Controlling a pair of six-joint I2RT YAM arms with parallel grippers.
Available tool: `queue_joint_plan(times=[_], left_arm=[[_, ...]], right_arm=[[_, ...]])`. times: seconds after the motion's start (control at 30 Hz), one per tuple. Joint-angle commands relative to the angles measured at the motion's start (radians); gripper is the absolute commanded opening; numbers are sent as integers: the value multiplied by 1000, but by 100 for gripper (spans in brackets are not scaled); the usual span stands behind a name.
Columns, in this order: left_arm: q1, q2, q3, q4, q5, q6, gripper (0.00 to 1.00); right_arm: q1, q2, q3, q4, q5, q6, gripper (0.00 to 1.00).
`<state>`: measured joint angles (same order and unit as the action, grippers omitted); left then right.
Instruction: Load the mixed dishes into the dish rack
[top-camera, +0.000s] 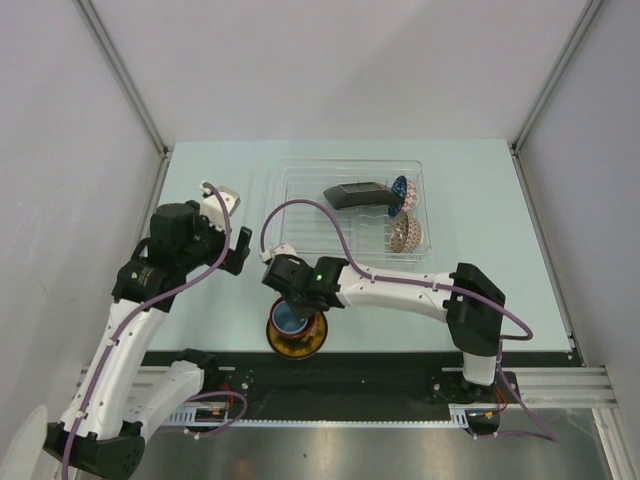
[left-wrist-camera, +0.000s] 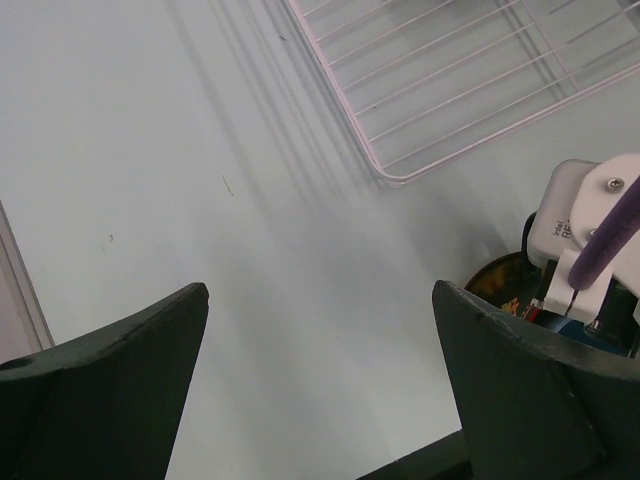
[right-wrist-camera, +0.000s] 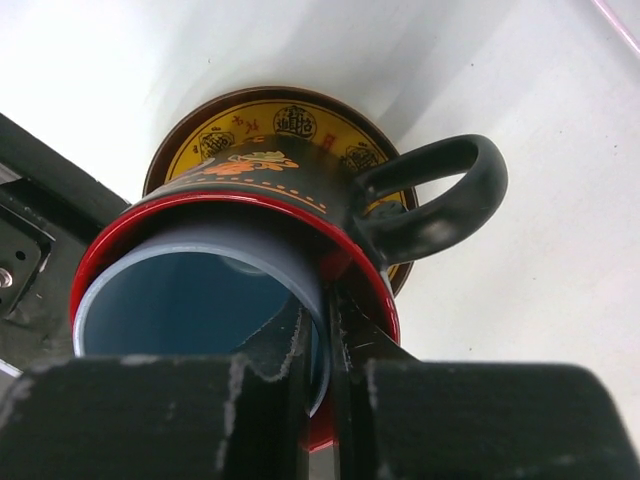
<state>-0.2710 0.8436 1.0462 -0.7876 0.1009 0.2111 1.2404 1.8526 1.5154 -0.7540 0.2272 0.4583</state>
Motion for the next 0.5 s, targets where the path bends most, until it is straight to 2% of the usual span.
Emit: queue_joint_plan(times=[0.0, 0.3, 0.4, 0.47], left_arm=[[1, -17, 21, 27, -20, 8, 100], [3, 18, 142, 51, -44, -67, 100], [3, 22, 187, 77, -32, -84, 100], [7, 29, 218, 86, -1, -90, 100]], right_arm=[[-2, -29, 92, -31, 34, -44, 0], [-53, -208, 333, -125, 9, -116, 0], [-151, -327, 324, -127, -80, -78, 0], [-267, -422, 205, -50, -194, -32, 0]])
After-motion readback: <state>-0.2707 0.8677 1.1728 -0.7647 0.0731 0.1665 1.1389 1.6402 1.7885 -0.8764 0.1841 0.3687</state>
